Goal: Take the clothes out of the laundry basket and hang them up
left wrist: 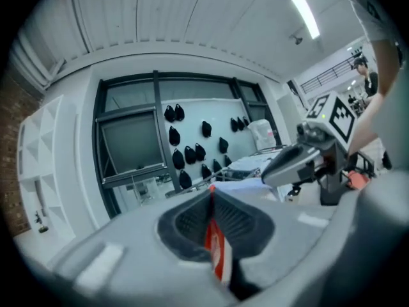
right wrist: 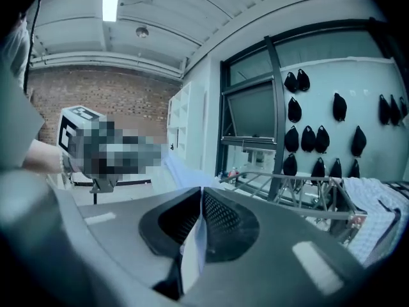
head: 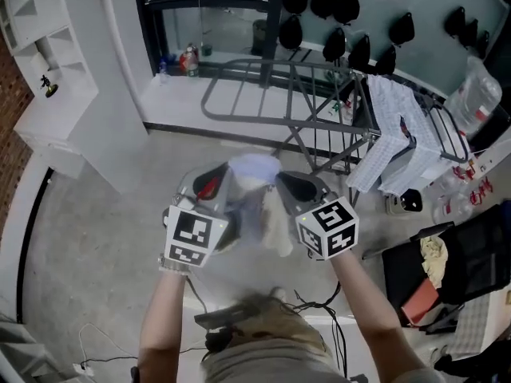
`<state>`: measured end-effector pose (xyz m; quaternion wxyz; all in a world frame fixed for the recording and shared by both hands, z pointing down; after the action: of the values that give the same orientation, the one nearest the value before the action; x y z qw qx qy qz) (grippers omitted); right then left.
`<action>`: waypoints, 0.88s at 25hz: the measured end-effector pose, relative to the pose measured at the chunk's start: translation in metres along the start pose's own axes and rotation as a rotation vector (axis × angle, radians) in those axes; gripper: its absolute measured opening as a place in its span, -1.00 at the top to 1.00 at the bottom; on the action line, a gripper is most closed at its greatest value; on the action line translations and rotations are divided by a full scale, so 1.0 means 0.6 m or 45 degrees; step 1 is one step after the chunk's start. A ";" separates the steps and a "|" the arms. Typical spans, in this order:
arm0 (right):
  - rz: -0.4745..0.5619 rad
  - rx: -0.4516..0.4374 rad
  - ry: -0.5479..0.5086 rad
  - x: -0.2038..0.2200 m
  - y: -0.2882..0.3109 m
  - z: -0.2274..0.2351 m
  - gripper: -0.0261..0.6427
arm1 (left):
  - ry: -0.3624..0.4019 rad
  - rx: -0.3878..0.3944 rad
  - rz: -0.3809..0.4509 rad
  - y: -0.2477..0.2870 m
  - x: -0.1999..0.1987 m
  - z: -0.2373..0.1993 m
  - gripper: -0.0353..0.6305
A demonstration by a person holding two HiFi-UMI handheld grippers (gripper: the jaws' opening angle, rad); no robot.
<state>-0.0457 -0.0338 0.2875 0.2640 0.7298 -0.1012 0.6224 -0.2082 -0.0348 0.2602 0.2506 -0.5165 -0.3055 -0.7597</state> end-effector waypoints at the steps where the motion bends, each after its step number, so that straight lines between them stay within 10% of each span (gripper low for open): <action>1: -0.004 0.012 0.011 0.006 -0.005 0.011 0.88 | 0.019 0.018 0.012 0.012 -0.014 0.005 0.90; 7: 0.010 0.065 -0.023 0.033 -0.040 0.065 0.83 | 0.103 0.135 0.061 0.084 -0.068 0.059 0.90; 12: 0.101 -0.024 -0.042 0.023 -0.065 0.079 0.42 | 0.129 0.246 0.091 0.136 -0.092 0.106 0.90; 19: 0.176 -0.064 -0.060 0.001 -0.069 0.116 0.42 | 0.141 0.349 0.143 0.172 -0.122 0.141 0.89; 22: 0.152 -0.061 -0.146 -0.007 -0.067 0.123 0.85 | 0.109 0.325 0.147 0.182 -0.121 0.143 0.89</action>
<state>0.0359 -0.0384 0.2668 0.2375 0.7504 -0.1742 0.5917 -0.0529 -0.0431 0.2385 0.3704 -0.4643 -0.3584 -0.7202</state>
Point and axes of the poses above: the fingertips, and each gripper's own axes: y forward along the fingers, z to its right, x out of its underside, the point moved 6 cm from there along -y, backward along the fingers, and after that the axes turned 11 degrees about x, right-handed, at the moved point
